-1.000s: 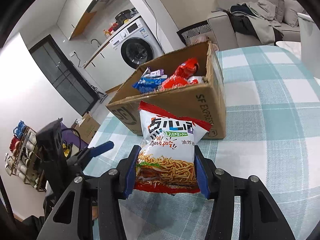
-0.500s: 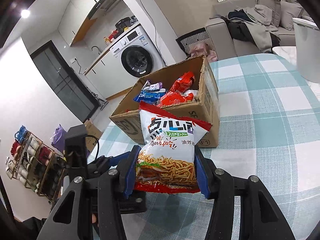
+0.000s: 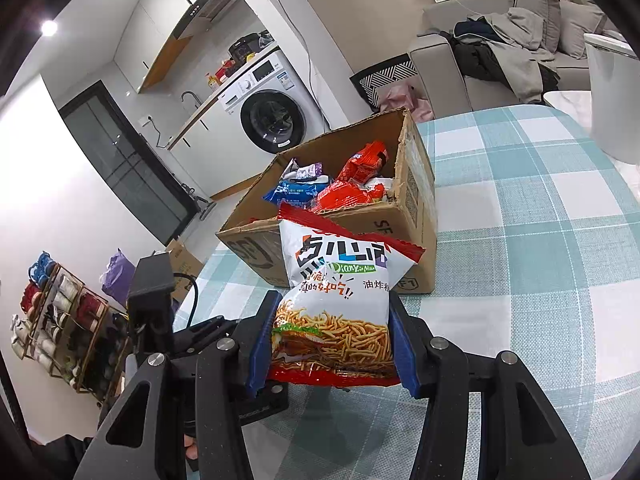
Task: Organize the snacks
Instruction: 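Grasp the white noodle bag with the right tool while the left tool grasps the bread pack, then carry the bread pack in the left tool and noodle bag in the right tool over the box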
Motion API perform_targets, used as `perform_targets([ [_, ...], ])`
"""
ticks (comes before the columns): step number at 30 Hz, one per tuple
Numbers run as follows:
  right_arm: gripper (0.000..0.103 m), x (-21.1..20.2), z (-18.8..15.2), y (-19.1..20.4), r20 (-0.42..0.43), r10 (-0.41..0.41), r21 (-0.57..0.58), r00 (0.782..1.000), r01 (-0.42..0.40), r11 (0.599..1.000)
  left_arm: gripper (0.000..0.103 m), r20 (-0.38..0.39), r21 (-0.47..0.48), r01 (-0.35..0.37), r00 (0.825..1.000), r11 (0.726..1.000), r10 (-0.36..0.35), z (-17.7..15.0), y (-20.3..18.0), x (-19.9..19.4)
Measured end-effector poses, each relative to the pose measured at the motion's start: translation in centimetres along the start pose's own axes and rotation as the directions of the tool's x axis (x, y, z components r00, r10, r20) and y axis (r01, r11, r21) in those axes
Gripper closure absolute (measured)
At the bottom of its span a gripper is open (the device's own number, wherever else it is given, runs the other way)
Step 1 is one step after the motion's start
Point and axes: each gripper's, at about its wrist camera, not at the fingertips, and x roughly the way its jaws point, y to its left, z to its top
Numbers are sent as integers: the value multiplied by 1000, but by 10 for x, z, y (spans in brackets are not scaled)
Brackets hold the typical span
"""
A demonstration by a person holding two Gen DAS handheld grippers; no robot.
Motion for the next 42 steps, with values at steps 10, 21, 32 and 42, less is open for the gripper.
perform_targets([
  [10,51,5,-3,4,-9,-7,-9,1000,7,1000,48,10,-5,31,999,1000,-31,1,15,-2],
  [21,51,2,-3,14,7,8,-43,1000,-8,999,48,119,-22,52,992,998,-49,11,32,-36],
  [32,51,-17,1,21,55,11,-61,998,-8,998,48,207,-41,55,977,998,-45,13,48,-80],
  [42,51,-24,0,28,72,27,-72,997,-21,997,48,273,-57,62,961,996,-44,17,49,-111],
])
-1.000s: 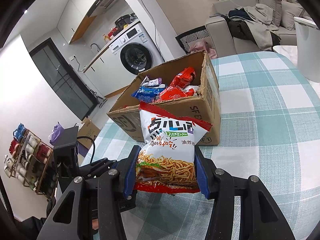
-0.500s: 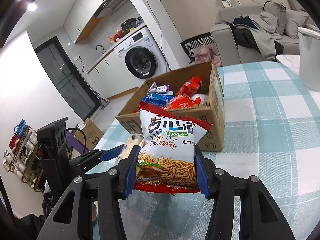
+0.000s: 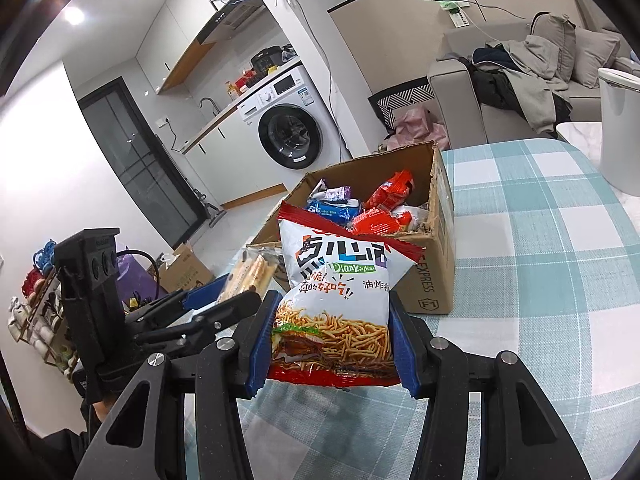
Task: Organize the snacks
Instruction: 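Carry the bread pack in the left tool and noodle bag in the right tool over the box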
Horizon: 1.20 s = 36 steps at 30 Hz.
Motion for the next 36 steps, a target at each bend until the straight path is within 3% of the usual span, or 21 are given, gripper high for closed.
perform_targets([
  [18,51,-10,12,0,73,-4,16,997,3,1000,48,68,-30,-23,997,999,25,17,12,-26],
  [36,51,-6,43,5,108,-20,25,994,17,1000,47,104,-37,-57,993,998,61,56,15,-17],
])
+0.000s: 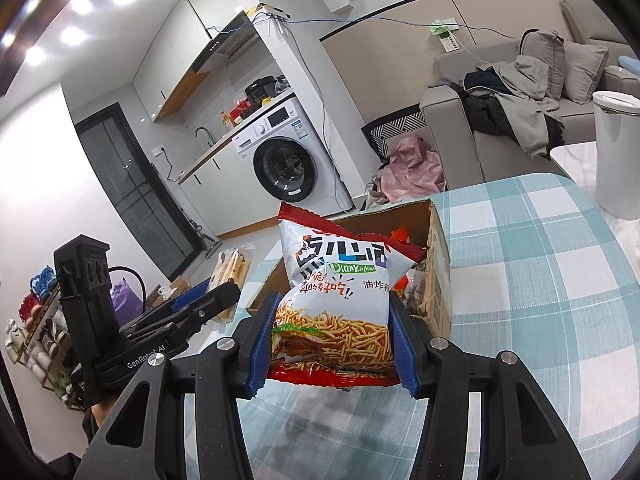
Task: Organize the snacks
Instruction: 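Carry the bread pack in the left tool and noodle bag in the right tool over the box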
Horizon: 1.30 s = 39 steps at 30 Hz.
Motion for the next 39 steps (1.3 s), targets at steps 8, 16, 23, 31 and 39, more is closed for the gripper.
perform_targets([
  [8,51,11,10,-5,7,-9,15,1000,9,1000,47,-8,-8,-5,1000,1000,5,12,2,25],
  [16,51,25,16,-11,11,-11,39,1000,11,999,47,-16,4,-3,1000,1000,3,17,-1,48],
  [23,51,40,21,-12,6,-13,41,1000,13,999,47,-37,12,-10,999,1000,11,18,-1,71],
  [31,51,60,27,-14,-5,-27,44,1000,27,999,47,-54,28,-19,998,999,21,20,0,99],
  [39,51,78,29,-22,-25,-41,52,999,43,998,47,-81,30,-21,996,999,23,14,8,120],
])
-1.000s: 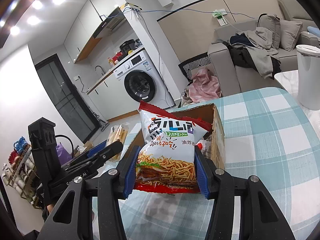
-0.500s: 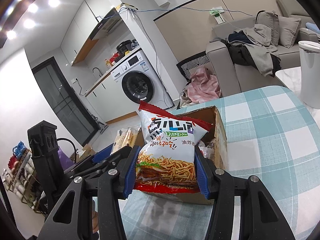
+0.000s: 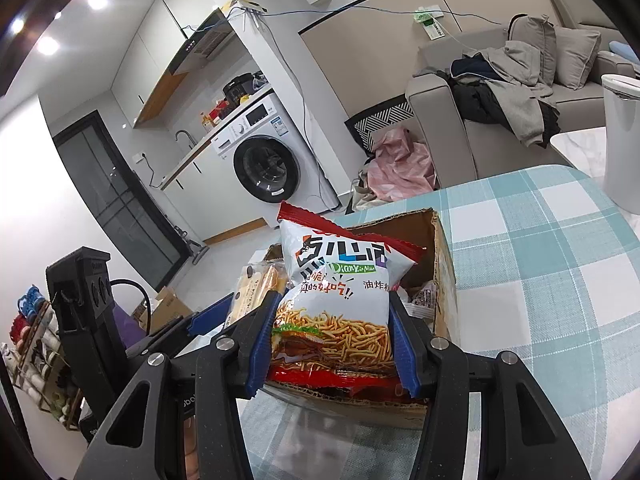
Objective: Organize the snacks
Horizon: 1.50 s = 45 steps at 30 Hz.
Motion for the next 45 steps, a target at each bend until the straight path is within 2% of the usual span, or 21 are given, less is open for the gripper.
perform_targets([
  [17,47,9,12,-1,13,-50,-42,999,50,998,46,-18,16,-8,1000,1000,8,-2,0,9],
  [20,38,4,12,1,26,-53,-54,998,54,997,36,-14,7,-7,1000,1000,7,-1,1,1],
  [22,33,-1,13,1,32,-50,-55,998,52,997,23,1,0,7,1000,1000,-7,-1,2,-7],
  [24,28,-6,13,0,34,-57,-58,998,59,997,19,14,1,10,1000,1000,-10,-1,3,-17],
  [26,18,-10,12,-2,30,-58,-58,998,60,997,16,26,7,12,1000,1000,-12,-1,3,-27],
  [27,15,-12,11,-3,28,-57,-57,998,58,997,8,33,9,14,999,1000,-15,-2,4,-32],
  [28,8,-15,10,-4,26,-55,-55,998,56,997,1,46,9,12,999,1000,-13,-3,4,-40],
  [29,2,-18,8,-5,24,-55,-54,998,57,997,1,64,8,14,998,1000,-15,-5,5,-46],
  [30,1,-23,6,-5,31,-57,-56,998,58,997,1,81,9,17,997,1000,-18,-7,6,-53],
  [37,0,-46,-13,4,59,-69,-148,996,77,986,1,136,8,20,990,1000,-21,-22,8,-96],
  [45,0,-62,-49,17,101,-73,-256,992,97,962,1,160,-22,15,987,1000,-11,-62,20,-131],
])
